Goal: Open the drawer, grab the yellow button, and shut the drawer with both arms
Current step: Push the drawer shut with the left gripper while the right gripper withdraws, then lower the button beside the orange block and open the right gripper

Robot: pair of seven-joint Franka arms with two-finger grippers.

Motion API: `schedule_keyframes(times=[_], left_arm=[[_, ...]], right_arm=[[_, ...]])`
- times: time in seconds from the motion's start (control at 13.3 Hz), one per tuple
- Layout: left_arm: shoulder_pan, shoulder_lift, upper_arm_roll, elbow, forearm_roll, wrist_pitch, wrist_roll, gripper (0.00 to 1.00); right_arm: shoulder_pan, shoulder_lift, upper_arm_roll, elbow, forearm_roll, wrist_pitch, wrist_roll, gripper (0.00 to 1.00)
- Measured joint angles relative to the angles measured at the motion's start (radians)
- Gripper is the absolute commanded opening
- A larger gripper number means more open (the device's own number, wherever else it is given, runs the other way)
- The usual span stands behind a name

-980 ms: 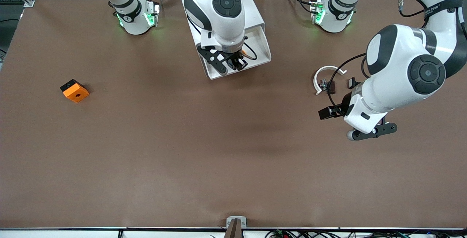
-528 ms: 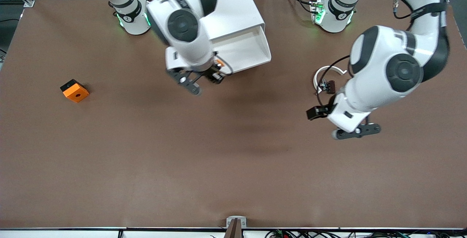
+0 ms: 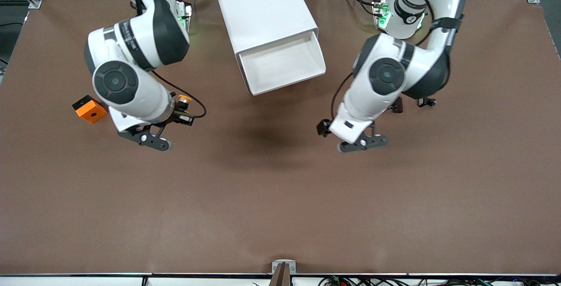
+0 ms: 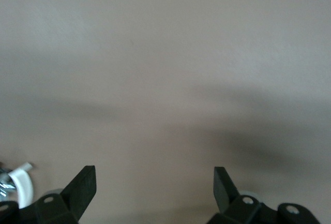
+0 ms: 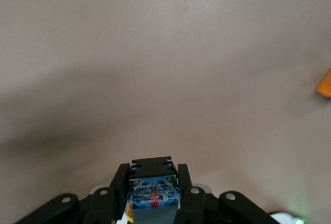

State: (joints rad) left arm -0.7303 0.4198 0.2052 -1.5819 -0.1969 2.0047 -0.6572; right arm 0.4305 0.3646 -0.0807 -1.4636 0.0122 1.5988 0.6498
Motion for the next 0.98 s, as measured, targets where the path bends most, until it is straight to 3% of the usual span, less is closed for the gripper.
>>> schedule_keyframes(times=[0.68, 0.98], left_arm=[[-0.054, 0.005, -0.184, -0.085, 0.000, 0.006, -0.153, 1.00], [-0.054, 0.003, -0.230, -0.100, -0.010, 0.006, -0.196, 1.00]], right_arm=[[-0.347, -0.001, -0.004, -0.251, -0.009, 0.346, -0.539, 0.00], [-0.443, -0.002, -0.003, -0.373, -0.009, 0.501, -0.606, 0.00]])
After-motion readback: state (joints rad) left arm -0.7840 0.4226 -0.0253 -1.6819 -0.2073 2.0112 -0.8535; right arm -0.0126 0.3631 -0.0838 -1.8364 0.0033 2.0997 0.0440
